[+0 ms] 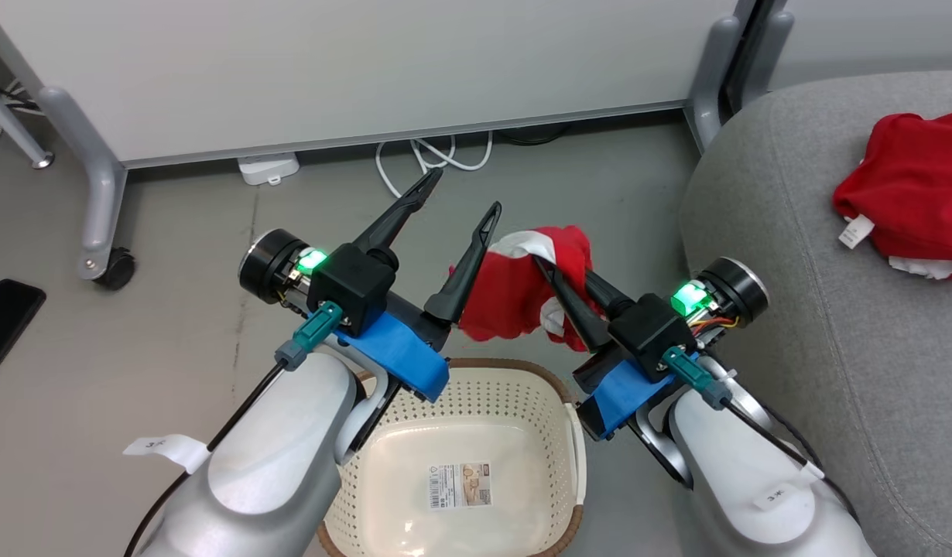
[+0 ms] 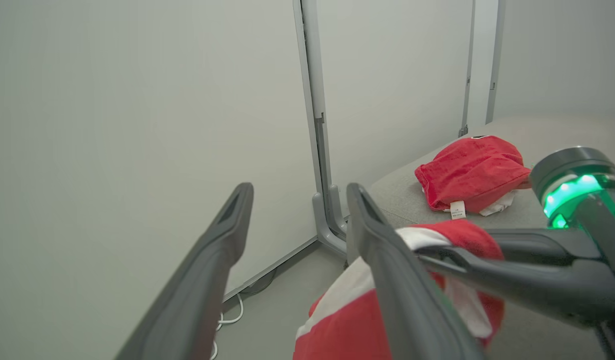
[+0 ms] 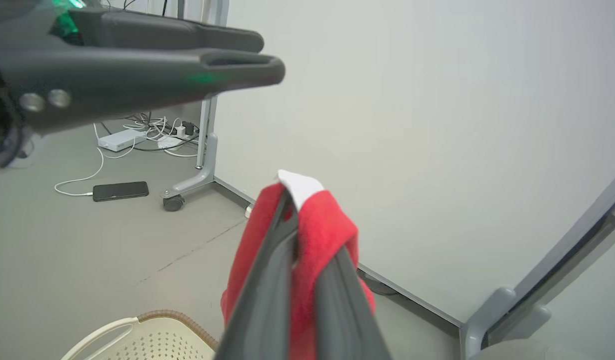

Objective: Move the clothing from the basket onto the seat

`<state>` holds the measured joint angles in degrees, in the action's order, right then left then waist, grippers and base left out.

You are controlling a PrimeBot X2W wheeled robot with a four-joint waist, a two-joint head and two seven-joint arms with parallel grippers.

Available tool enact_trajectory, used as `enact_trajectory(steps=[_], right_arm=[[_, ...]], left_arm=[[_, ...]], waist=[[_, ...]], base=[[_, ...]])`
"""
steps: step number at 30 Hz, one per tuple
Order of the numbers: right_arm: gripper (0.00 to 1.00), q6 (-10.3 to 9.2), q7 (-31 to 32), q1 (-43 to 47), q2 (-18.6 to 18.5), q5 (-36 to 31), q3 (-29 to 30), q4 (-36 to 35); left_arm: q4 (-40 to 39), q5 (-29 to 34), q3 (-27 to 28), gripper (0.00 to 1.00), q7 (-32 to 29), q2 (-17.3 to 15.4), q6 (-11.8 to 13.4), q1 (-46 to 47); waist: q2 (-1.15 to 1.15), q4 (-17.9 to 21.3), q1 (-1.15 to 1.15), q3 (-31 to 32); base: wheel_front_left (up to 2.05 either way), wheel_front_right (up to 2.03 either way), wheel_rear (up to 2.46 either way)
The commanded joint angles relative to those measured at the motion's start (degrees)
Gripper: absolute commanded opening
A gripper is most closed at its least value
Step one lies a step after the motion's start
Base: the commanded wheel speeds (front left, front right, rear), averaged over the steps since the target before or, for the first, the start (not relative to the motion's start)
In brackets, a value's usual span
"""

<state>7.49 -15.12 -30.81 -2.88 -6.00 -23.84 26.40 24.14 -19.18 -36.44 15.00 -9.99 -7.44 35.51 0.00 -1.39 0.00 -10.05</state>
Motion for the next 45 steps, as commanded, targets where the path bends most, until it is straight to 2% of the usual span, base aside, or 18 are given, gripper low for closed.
enact_trajectory(steps=[1, 14, 28, 37, 45], right_arm=[[0.00, 0.01, 0.0, 1.0, 0.0, -0.5, 0.9, -0.8], [0.00, 0.01, 0.0, 3.9, -0.2, -1.0, 8.7, -6.2], [0.00, 0.01, 0.0, 9.0, -0.1, -0.7, 13.9, -10.0], [0.00, 0.01, 0.0, 9.1, -0.7, 0.0, 16.2, -12.9], [0.00, 0.01, 0.0, 0.2, -2.4, 2.5, 22.4, -17.6]], left_arm=[[-0.2, 0.1, -0.1, 1.00, 0.3, -0.4, 0.0, -0.6], [-0.6, 0.1, -2.3, 1.00, 0.3, -1.4, 0.0, -0.4], [-0.8, -0.1, -5.7, 1.00, 0.3, -2.1, 0.0, -0.1], [-1.1, 0.0, -6.6, 1.00, 0.3, -2.5, 0.0, -0.3], [-2.6, 1.0, -5.5, 1.00, 0.3, -4.0, 0.0, 2.0]], waist=[[0.00, 1.4, 0.00, -0.5], [0.00, 9.9, 0.00, -2.7], [0.00, 18.4, 0.00, -4.1], [0.00, 18.8, 0.00, -4.8], [0.00, 16.4, 0.00, -10.4]], base=[[0.00, 0.00, 0.00], [0.00, 0.00, 0.00], [0.00, 0.00, 0.00], [0.00, 0.00, 0.00], [0.00, 0.00, 0.00]])
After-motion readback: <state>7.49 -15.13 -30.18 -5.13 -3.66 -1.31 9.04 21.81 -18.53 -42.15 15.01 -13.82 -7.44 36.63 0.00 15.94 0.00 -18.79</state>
